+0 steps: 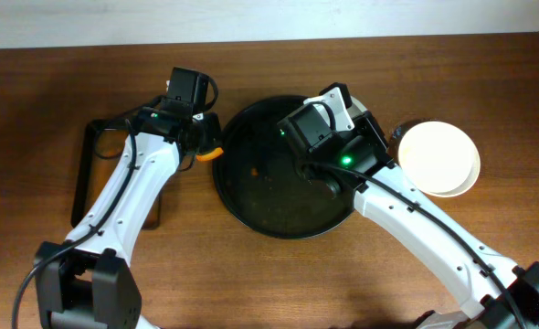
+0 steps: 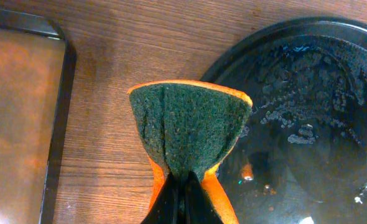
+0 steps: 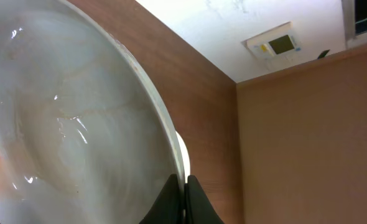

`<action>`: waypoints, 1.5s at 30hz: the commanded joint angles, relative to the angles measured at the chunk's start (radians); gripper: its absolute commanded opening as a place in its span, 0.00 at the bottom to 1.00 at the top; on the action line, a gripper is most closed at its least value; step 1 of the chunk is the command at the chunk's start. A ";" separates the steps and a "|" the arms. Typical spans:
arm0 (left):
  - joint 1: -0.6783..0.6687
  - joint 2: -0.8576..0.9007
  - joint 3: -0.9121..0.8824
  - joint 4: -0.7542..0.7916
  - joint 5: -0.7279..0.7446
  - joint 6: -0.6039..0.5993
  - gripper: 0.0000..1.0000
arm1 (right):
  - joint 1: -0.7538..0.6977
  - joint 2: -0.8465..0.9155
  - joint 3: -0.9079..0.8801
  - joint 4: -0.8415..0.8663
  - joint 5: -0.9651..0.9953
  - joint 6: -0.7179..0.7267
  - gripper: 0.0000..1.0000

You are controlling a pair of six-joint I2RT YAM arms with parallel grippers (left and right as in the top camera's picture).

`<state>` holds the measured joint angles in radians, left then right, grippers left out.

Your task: Clean dirty plates on tray and stack at the side

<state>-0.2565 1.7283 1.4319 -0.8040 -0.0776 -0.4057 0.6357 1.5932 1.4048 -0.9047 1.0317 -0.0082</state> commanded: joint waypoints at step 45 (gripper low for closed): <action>0.580 0.167 -0.031 0.019 0.563 0.410 0.01 | -1.008 0.122 0.007 -0.026 -1.159 0.249 0.16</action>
<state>0.2619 1.8378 1.4151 -0.7948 0.2089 -0.0460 -0.3767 1.6867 1.4048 -0.9195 -0.0662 0.2565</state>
